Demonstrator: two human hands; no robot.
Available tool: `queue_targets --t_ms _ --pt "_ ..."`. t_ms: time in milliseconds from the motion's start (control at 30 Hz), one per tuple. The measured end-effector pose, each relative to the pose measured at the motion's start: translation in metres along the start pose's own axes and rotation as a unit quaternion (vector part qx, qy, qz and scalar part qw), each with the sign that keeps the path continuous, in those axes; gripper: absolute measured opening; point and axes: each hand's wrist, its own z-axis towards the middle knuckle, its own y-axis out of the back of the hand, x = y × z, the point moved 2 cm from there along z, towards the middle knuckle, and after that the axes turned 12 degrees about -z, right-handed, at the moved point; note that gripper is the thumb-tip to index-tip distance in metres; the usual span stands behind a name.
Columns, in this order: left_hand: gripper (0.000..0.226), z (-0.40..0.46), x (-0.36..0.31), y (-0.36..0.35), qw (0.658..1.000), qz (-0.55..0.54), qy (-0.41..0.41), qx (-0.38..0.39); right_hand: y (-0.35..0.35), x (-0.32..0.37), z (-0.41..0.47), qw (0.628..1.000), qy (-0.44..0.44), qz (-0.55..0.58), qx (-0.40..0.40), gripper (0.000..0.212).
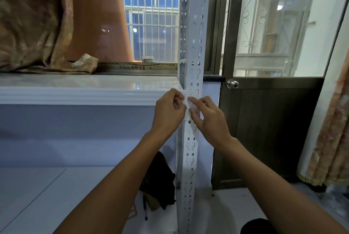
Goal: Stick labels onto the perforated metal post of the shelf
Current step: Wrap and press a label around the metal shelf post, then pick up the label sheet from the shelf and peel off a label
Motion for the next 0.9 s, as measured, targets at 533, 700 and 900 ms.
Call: queue_targets --t_ms 533,700,900 --pt "0.019 -0.058 0.031 0.033 0.998 0.043 0.014 0.046 0.02 0.005 -0.026 0.991 -0.055 0.088 0.086 0.017" --pt "0.01 -0.097 0.051 0.059 0.994 0.077 0.045 0.071 0.011 0.033 -0.048 0.981 -0.055 0.142 0.124 0.01" --pt "0.03 -0.135 0.074 0.086 0.978 0.143 0.115 0.096 -0.032 0.074 -0.091 0.934 -0.101 0.203 0.277 0.029"
